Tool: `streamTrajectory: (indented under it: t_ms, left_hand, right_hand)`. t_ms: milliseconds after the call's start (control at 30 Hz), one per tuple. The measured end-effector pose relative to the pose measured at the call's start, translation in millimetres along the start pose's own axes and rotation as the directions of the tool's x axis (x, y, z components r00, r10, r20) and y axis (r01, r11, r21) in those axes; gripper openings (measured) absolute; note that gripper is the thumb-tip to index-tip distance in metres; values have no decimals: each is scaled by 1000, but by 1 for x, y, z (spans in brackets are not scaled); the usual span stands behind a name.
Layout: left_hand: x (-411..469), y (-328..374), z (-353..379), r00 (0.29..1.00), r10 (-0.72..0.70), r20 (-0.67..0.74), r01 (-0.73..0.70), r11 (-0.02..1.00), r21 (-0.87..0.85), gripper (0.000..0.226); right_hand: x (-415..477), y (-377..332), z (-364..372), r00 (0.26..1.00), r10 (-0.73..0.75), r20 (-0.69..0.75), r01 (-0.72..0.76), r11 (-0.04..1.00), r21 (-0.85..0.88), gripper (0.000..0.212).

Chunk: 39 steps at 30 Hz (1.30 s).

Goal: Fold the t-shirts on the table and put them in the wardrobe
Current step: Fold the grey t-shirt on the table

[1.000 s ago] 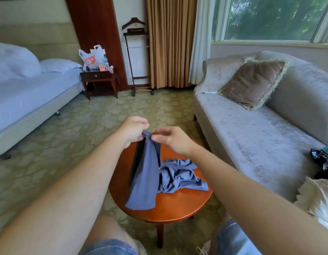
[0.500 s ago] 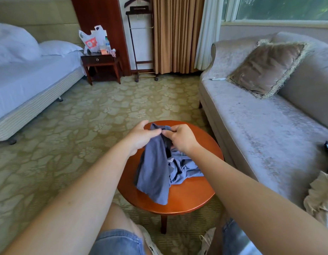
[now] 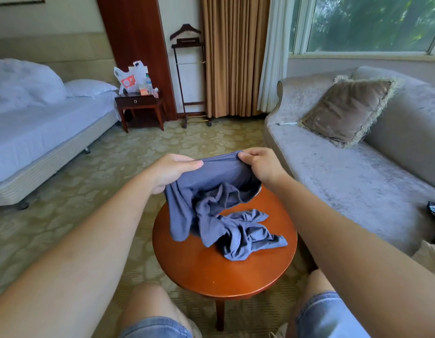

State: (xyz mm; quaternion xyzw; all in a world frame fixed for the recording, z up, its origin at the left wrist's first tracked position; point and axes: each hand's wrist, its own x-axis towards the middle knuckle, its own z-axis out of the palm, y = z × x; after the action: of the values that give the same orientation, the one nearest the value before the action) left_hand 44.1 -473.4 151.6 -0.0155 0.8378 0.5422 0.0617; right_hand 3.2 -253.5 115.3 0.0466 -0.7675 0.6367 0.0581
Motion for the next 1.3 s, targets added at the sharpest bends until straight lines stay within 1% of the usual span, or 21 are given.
streamTrajectory:
  t_ms: [67,133,233,267,433,500,567,633,733,800,833,867,900,933,967,1000,1067,1133,1200,1233,1300]
  left_hand:
    - [-6,8,-5,999,30,-21,-31,999,-44,12]
    - [-9,14,-8,994,63,-87,-69,995,-72,10]
    - [-11,17,-7,985,99,-139,-105,994,-37,25]
    - [-12,18,-5,982,107,-154,-114,993,-31,29]
    - [-7,11,-2,947,128,-296,-133,991,3,31]
    - [-1,5,-1,934,118,-338,-120,993,14,31]
    - [3,2,0,931,89,-355,-90,996,15,31]
    - [8,-3,1,935,67,-348,-65,998,18,31]
    - [18,-14,-1,941,41,-336,-37,999,20,34]
    - [25,-25,-2,946,4,-324,5,1000,28,38]
    - [30,-32,-3,946,-17,-325,33,999,43,39]
    - [34,-40,-4,942,-41,-332,65,996,61,39]
    - [38,-49,-4,934,-64,-350,97,992,77,37]
    - [43,-61,-5,926,-88,-368,127,988,85,34]
    - [49,-74,-6,920,-111,-375,157,983,92,31]
    - [52,-86,-5,919,-144,-366,194,975,105,30]
    - [55,-108,-1,924,-219,-313,273,951,142,31]
    - [56,-124,6,919,-299,-259,346,924,161,36]
    - [58,-135,11,905,-370,-210,407,896,178,40]
    - [60,-139,13,905,-385,-183,418,887,197,37]
    - [65,-144,15,917,-377,-129,398,880,258,27]
  right_hand:
    - [0,-12,-5,999,-44,8,44,999,-4,29]
    - [-4,-21,-8,997,-70,12,70,997,-21,25]
    - [-11,-24,-12,996,-82,17,83,996,-42,34]
    - [-14,-24,-13,997,-74,24,75,996,-46,34]
    - [-34,-29,-15,994,-3,110,9,999,-52,14]
    - [-37,-31,-10,991,32,129,-24,997,-69,11]
    - [-36,-33,-3,986,72,153,-64,996,-57,14]
    - [-30,-30,5,981,100,168,-91,994,-63,11]
    - [-22,-20,14,975,162,150,-147,983,-105,12]
    - [-20,-6,20,962,225,156,-222,974,-39,15]
    - [-18,5,24,958,235,163,-235,972,-22,22]
    - [-15,21,27,957,242,162,-233,970,-70,34]
    - [-14,35,30,953,255,163,-228,959,-167,44]
    - [-14,50,31,942,288,172,-236,934,-269,48]
    - [-16,65,31,921,344,183,-265,898,-351,47]
    - [-18,80,30,895,401,193,-298,862,-411,41]
    - [-28,109,27,827,524,203,-354,766,-537,21]
    - [-36,135,28,776,597,203,-346,672,-655,29]
    - [-37,156,31,751,642,153,-434,655,-618,28]
    - [-36,164,32,756,641,128,-454,656,-603,28]
    - [-33,170,32,772,626,108,-424,635,-646,30]
